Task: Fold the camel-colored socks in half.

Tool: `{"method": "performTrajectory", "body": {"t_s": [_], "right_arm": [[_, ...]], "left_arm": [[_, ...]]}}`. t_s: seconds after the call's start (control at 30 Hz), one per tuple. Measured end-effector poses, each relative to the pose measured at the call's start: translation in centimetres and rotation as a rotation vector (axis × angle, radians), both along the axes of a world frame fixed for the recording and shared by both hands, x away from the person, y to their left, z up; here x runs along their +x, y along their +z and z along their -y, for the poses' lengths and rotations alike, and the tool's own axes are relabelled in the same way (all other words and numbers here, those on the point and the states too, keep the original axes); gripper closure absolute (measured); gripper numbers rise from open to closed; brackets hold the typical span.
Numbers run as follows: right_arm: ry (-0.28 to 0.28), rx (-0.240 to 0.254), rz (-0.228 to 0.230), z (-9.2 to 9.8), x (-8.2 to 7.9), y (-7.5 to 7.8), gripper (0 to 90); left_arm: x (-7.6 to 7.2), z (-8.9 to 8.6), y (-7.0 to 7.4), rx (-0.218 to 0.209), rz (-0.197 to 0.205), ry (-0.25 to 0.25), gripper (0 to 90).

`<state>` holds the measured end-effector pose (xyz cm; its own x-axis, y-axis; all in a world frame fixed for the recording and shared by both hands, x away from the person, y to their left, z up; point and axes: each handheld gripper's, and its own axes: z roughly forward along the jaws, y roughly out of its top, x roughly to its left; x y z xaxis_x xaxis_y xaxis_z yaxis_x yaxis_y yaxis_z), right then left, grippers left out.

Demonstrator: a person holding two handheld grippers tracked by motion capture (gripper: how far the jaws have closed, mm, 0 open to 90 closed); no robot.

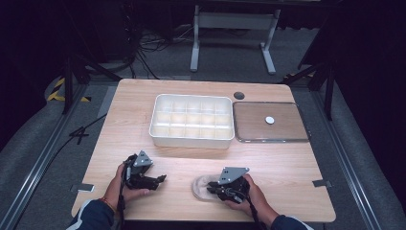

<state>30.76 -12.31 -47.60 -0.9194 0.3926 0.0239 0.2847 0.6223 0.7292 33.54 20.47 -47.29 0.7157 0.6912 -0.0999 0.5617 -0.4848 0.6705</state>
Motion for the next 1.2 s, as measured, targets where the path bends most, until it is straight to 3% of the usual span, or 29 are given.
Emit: {"method": "performTrajectory", "body": {"t_s": [0.13,0.17,0.4,0.57,0.7,0.8,0.93,1.1,1.2], "right_arm": [[0.005,-0.005,0.012,-0.3,0.1,0.0,78.9],[0.005,-0.007,0.019,-0.5,0.1,0.0,78.9],[0.004,-0.014,0.04,-1.2,0.3,0.0,78.9],[0.01,-0.009,0.041,-1.4,0.5,-0.1,79.0],[0.013,-0.007,0.045,-1.4,0.5,-0.1,78.9],[0.013,-0.005,0.044,-1.4,0.5,-0.1,78.9],[0.014,-0.006,0.053,-1.3,0.5,-0.2,78.6],[-0.003,-0.007,0.083,-1.2,0.3,-0.2,73.3],[-0.013,-0.01,0.086,-1.1,0.4,-0.2,68.9]], "left_arm": [[-0.1,1.2,0.5,-0.044,0.002,-0.02,27.9],[-0.3,2.4,0.8,-0.08,-0.01,-0.048,29.0],[-0.7,6.0,1.0,-0.123,-0.036,-0.133,31.3],[-0.7,7.8,0.7,-0.108,-0.059,-0.113,34.4],[-0.8,8.7,0.4,-0.042,-0.05,-0.109,35.3],[-0.9,9.1,0.1,-0.019,-0.053,-0.118,35.7],[-1.4,9.6,0.1,0.055,0.007,-0.143,37.5],[-1.8,9.5,0.2,0.057,0.005,-0.173,50.9],[-1.8,9.6,0.2,0.048,0.005,-0.188,53.6]]}}
